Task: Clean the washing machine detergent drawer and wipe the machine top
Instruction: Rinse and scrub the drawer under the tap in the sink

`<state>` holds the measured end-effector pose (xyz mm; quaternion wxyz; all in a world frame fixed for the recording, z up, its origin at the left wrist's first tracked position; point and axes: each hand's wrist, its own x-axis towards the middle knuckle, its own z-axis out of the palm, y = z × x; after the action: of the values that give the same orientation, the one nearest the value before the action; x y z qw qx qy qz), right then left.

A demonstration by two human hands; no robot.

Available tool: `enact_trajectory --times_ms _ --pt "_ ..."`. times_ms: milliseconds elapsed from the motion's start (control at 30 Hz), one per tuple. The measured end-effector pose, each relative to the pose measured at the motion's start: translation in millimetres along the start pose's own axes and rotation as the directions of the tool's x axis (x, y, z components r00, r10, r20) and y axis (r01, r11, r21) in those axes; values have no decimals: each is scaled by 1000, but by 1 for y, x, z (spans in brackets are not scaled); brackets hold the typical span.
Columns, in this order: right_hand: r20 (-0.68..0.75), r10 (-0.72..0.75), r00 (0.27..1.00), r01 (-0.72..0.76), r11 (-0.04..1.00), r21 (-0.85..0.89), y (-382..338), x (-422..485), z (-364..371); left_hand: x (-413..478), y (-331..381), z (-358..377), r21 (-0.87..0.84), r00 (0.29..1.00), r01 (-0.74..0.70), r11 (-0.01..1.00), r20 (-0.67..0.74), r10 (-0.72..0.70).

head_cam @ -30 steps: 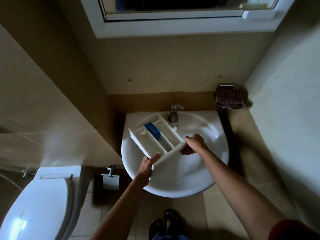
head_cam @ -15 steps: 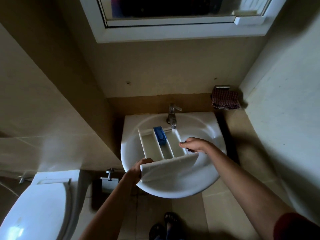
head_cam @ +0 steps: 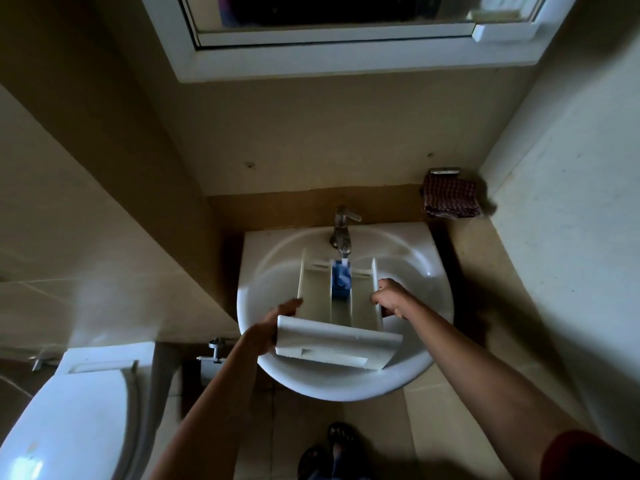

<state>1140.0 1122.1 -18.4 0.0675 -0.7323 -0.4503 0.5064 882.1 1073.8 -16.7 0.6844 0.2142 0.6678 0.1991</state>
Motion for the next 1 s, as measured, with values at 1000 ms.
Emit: enact_trajectory --times_ms 1000 --pt "304 269 914 -371 859 353 -8 -28 15 -56 21 65 -290 814 -73 954 -570 -111"
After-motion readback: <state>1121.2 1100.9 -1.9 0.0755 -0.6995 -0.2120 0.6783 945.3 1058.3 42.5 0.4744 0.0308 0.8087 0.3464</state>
